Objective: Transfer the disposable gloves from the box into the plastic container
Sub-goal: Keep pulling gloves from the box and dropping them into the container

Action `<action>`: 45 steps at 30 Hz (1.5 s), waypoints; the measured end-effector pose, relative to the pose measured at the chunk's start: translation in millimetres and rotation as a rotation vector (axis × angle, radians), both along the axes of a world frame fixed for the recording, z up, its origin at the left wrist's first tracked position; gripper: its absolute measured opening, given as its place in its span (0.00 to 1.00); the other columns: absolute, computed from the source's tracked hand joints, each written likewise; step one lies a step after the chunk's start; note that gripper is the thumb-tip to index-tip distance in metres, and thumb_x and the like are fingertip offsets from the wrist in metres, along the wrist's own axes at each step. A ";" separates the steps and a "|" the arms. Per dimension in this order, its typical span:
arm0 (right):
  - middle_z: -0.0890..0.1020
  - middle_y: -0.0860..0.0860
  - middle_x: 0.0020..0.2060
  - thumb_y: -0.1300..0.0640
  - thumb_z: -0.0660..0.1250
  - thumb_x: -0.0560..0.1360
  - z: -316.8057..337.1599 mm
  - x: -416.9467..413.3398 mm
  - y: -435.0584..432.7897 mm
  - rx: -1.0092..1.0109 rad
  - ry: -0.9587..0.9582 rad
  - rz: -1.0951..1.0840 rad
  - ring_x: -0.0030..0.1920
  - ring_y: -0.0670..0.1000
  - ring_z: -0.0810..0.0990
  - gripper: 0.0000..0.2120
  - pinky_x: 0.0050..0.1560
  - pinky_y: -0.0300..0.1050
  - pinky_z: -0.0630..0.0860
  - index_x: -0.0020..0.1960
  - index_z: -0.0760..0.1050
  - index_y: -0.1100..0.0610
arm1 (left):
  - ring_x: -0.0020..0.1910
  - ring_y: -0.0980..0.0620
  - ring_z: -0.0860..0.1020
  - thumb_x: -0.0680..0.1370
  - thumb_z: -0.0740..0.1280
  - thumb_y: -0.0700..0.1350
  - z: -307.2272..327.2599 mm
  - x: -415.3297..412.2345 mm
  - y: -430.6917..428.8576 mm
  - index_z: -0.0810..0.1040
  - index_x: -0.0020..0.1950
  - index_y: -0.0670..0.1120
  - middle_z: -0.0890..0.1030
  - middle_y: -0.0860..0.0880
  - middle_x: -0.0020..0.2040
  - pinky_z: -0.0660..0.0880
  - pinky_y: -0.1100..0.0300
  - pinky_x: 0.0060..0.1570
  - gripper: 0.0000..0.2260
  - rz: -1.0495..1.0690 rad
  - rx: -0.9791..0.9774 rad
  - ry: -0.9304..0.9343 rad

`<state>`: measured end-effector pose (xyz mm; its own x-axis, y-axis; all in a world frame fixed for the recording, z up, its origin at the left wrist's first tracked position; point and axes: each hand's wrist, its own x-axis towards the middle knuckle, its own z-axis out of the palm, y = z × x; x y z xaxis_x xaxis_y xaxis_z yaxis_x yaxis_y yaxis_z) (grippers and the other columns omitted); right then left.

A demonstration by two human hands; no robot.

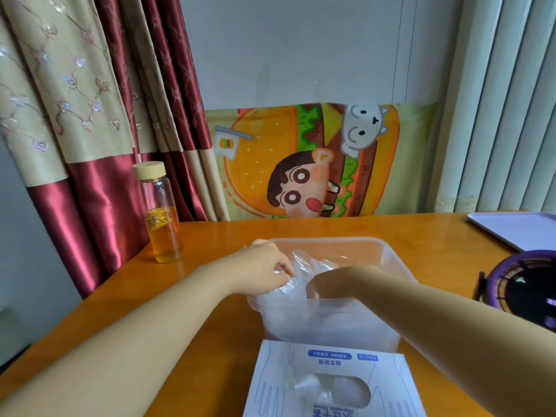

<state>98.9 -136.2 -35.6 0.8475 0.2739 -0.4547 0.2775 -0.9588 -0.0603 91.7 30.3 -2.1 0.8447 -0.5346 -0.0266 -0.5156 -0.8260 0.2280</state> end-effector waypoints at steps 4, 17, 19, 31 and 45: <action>0.77 0.53 0.60 0.52 0.67 0.76 15.1 -9.4 -6.9 0.101 -0.206 0.039 0.59 0.53 0.75 0.16 0.63 0.45 0.71 0.62 0.76 0.56 | 0.75 0.55 0.51 0.81 0.61 0.49 3.9 -4.9 9.9 0.78 0.62 0.57 0.68 0.55 0.68 0.52 0.53 0.72 0.12 0.022 -0.092 -0.011; 0.73 0.52 0.63 0.57 0.62 0.79 31.1 -34.4 -9.5 -0.077 -0.394 0.089 0.60 0.53 0.73 0.20 0.57 0.41 0.68 0.70 0.67 0.55 | 0.69 0.51 0.67 0.80 0.62 0.46 7.5 -21.1 -35.5 0.61 0.75 0.57 0.69 0.54 0.71 0.64 0.46 0.70 0.24 -0.051 -0.245 -0.075; 0.72 0.54 0.66 0.62 0.58 0.80 30.9 -31.3 -6.2 -0.191 -0.324 0.128 0.63 0.53 0.71 0.20 0.62 0.40 0.66 0.72 0.65 0.58 | 0.66 0.51 0.71 0.80 0.61 0.43 6.2 -12.8 -40.6 0.64 0.74 0.56 0.72 0.54 0.68 0.69 0.49 0.66 0.22 -0.060 -0.256 -0.031; 0.73 0.51 0.35 0.56 0.56 0.80 15.9 -7.1 -12.2 -0.196 -0.051 -0.139 0.33 0.51 0.73 0.12 0.34 0.39 0.71 0.53 0.75 0.62 | 0.61 0.49 0.71 0.75 0.58 0.28 -16.4 15.3 -40.3 0.76 0.47 0.51 0.77 0.51 0.48 0.36 0.38 0.72 0.18 -0.017 0.325 -0.150; 0.78 0.49 0.62 0.47 0.50 0.82 57.3 -58.0 -27.2 0.530 0.149 -0.163 0.62 0.49 0.76 0.22 0.63 0.45 0.72 0.65 0.74 0.58 | 0.71 0.43 0.57 0.81 0.60 0.49 0.2 18.5 -25.4 0.81 0.55 0.57 0.71 0.50 0.66 0.42 0.31 0.69 0.11 0.074 0.316 0.084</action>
